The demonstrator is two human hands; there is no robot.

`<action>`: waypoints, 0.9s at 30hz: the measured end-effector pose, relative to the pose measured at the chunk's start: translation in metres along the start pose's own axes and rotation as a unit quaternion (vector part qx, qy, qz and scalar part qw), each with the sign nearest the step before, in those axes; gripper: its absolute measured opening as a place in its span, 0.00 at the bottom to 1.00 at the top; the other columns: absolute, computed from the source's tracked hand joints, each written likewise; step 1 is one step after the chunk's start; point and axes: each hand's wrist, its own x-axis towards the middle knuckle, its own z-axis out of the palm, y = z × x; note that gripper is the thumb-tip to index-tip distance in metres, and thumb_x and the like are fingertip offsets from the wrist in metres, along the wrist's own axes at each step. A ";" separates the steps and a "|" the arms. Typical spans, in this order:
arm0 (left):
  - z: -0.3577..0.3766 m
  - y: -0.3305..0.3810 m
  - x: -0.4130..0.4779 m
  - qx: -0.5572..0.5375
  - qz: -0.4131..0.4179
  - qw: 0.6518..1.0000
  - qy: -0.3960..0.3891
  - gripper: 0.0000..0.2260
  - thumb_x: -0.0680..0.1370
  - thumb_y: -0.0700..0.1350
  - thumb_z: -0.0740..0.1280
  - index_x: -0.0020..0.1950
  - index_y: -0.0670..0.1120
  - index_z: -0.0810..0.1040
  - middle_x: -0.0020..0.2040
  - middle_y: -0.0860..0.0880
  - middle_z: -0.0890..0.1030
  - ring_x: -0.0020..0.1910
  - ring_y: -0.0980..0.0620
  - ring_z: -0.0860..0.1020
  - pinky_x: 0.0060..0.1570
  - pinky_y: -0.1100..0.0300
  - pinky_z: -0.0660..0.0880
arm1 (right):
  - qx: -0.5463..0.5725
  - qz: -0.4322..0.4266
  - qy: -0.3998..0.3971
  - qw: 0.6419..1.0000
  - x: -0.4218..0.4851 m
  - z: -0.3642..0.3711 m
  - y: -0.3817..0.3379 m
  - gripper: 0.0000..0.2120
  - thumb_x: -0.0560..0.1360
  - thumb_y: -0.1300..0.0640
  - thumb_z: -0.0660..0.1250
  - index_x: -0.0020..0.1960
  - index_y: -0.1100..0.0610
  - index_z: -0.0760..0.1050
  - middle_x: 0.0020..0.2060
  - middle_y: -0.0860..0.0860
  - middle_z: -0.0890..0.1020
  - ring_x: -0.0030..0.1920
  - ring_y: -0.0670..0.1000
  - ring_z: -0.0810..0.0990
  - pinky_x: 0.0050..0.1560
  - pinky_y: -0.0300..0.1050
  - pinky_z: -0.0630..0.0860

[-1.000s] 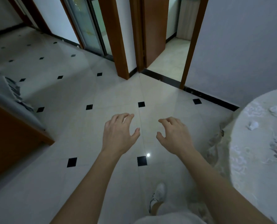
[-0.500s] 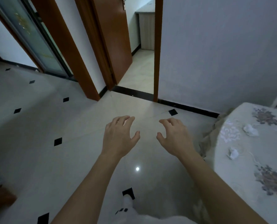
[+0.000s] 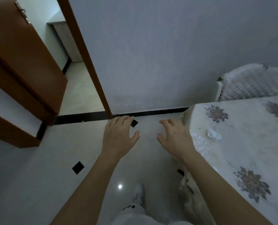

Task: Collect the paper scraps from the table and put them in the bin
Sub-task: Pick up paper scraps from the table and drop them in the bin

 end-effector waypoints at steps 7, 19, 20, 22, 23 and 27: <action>0.041 0.033 0.142 -0.059 0.174 0.983 -0.027 0.25 0.74 0.59 0.60 0.65 0.47 0.78 0.60 0.49 0.81 0.58 0.46 0.77 0.54 0.49 0.74 | -0.017 0.136 0.038 0.990 0.064 -0.015 0.038 0.23 0.71 0.47 0.64 0.64 0.55 0.76 0.55 0.54 0.80 0.57 0.58 0.77 0.52 0.53 0.75; 0.105 0.190 0.182 -0.172 0.397 0.889 -0.148 0.23 0.75 0.58 0.60 0.64 0.48 0.78 0.60 0.50 0.81 0.58 0.47 0.77 0.55 0.47 0.76 | -0.057 0.379 0.070 0.921 -0.041 -0.044 0.134 0.21 0.73 0.48 0.67 0.64 0.54 0.77 0.57 0.54 0.81 0.58 0.58 0.78 0.51 0.53 0.77; 0.111 0.200 0.178 -0.173 0.406 0.883 -0.159 0.23 0.75 0.58 0.60 0.64 0.48 0.78 0.60 0.49 0.81 0.58 0.46 0.77 0.55 0.47 0.76 | -0.053 0.396 0.071 0.914 -0.055 -0.046 0.139 0.21 0.73 0.48 0.68 0.64 0.53 0.76 0.57 0.54 0.80 0.58 0.58 0.78 0.50 0.53 0.77; 0.122 0.217 0.168 -0.169 0.419 0.874 -0.179 0.24 0.75 0.59 0.59 0.64 0.47 0.79 0.59 0.48 0.81 0.57 0.45 0.78 0.53 0.47 0.77 | -0.043 0.422 0.068 0.903 -0.080 -0.045 0.147 0.22 0.74 0.48 0.69 0.66 0.53 0.76 0.58 0.53 0.80 0.58 0.57 0.78 0.50 0.53 0.77; 0.126 0.224 0.164 -0.163 0.422 0.872 -0.185 0.24 0.75 0.59 0.58 0.63 0.47 0.79 0.59 0.48 0.81 0.57 0.45 0.78 0.52 0.47 0.77 | -0.036 0.430 0.066 0.900 -0.091 -0.043 0.151 0.22 0.73 0.48 0.68 0.66 0.53 0.76 0.58 0.53 0.80 0.58 0.58 0.78 0.51 0.53 0.77; 0.145 0.239 0.152 -0.143 0.428 0.869 -0.204 0.23 0.75 0.58 0.60 0.63 0.47 0.79 0.58 0.48 0.82 0.54 0.44 0.79 0.48 0.47 0.78 | -0.005 0.443 0.050 0.895 -0.127 -0.026 0.165 0.23 0.73 0.46 0.67 0.66 0.53 0.76 0.58 0.54 0.80 0.61 0.60 0.77 0.57 0.56 0.76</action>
